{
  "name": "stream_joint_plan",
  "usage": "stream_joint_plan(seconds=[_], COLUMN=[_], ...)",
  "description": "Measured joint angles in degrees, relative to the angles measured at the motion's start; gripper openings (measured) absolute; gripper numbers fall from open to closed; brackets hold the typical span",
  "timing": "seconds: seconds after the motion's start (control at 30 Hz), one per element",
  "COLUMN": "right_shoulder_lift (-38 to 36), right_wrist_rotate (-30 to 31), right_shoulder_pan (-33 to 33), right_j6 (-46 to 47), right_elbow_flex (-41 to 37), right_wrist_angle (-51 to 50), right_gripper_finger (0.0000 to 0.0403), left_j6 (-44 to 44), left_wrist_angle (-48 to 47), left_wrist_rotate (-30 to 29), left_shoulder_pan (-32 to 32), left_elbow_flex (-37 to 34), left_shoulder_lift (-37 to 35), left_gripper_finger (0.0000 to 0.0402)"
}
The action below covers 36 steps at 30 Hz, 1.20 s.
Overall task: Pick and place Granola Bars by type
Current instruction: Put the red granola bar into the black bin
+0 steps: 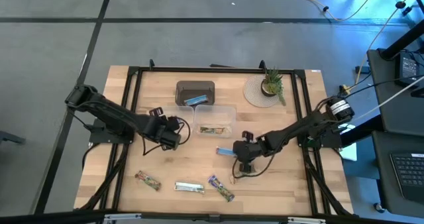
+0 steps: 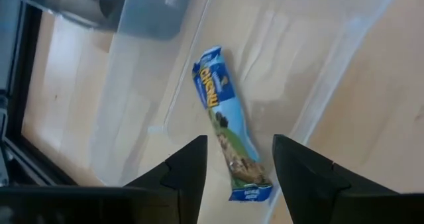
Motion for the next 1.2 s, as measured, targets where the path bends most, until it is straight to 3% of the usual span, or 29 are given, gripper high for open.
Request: stream_joint_plan(seconds=[0.13, 0.3, 0.57, 0.77, 0.9, 1.2], right_shoulder_lift=[-5.73, -14.67, -24.27, -22.77, -19.6, -4.65], right_wrist_rotate=[-3.67, -3.34, 4.75, 3.87, -1.58, -11.72], right_shoulder_pan=[-0.04, -0.1, -5.81, -15.19, -22.69, -34.68], right_j6=[-1.93, -3.13, -11.04, -18.22, -22.55, -25.81], right_elbow_flex=[0.14, 0.27, 3.44, 11.49, 16.11, 24.41], right_wrist_angle=[0.87, 2.43, 2.9, 2.29, 0.46, -2.17], right_gripper_finger=[0.0121, 0.0121, 0.0121, 0.0121, 0.0122, 0.0122], left_j6=[0.0, 0.0, 0.0, -0.44, -0.44, 1.45], left_wrist_angle=[0.17, 0.33, 3.69, 12.44, 15.21, 14.69], left_wrist_rotate=[-1.17, -1.11, 1.02, 5.99, 8.56, 17.43], left_shoulder_pan=[-1.88, -4.75, -10.25, -11.88, -12.12, -12.12], left_elbow_flex=[1.18, 2.91, 6.1, 6.62, 6.62, 6.62], left_shoulder_lift=[-0.8, -1.67, -2.08, -2.07, -2.07, -2.07], left_gripper_finger=[0.0165, 0.0164, 0.0163, 0.0166, 0.0164, 0.0164])
